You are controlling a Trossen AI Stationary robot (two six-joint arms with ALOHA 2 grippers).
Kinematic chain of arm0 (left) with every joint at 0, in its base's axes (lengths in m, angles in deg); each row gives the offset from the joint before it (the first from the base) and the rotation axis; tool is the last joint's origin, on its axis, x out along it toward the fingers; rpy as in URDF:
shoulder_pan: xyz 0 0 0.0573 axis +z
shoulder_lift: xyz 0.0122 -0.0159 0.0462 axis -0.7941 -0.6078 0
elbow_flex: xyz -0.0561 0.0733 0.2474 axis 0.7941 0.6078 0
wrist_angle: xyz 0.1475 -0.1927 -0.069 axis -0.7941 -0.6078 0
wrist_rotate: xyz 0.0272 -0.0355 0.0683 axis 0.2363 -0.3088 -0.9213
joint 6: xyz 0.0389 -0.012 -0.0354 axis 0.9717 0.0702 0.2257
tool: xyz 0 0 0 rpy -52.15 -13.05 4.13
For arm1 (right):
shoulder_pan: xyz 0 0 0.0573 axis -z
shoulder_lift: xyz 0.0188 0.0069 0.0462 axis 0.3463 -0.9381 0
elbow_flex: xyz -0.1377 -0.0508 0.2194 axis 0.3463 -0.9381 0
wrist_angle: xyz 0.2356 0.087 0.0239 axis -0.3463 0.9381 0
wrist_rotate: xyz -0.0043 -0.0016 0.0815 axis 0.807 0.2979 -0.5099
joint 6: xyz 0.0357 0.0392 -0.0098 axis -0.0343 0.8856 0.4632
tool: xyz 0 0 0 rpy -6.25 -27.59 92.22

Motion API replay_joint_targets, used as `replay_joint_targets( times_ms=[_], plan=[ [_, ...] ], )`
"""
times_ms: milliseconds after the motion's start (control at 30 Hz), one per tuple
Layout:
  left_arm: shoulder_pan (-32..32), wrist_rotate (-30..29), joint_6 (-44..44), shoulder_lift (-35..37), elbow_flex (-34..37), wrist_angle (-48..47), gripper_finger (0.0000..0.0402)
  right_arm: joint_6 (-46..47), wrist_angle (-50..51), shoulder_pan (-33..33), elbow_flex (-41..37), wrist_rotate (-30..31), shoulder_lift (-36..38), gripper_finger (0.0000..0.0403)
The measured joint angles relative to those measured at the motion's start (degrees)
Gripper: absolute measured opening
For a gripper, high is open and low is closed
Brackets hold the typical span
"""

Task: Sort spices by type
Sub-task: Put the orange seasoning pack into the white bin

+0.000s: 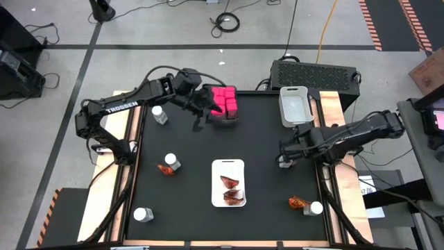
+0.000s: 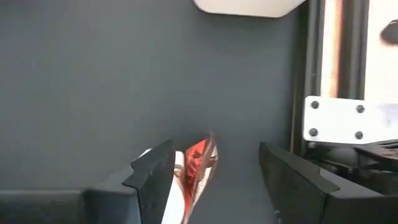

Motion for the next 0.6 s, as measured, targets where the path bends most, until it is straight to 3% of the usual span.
replay_joint_targets(
  times_ms=[600],
  plan=[
    [0.0,-2.0,0.0,0.0,0.0,1.4,0.0232,-0.4,-8.0,0.0,-6.1,-3.8,0.0,0.0213]
  ],
)
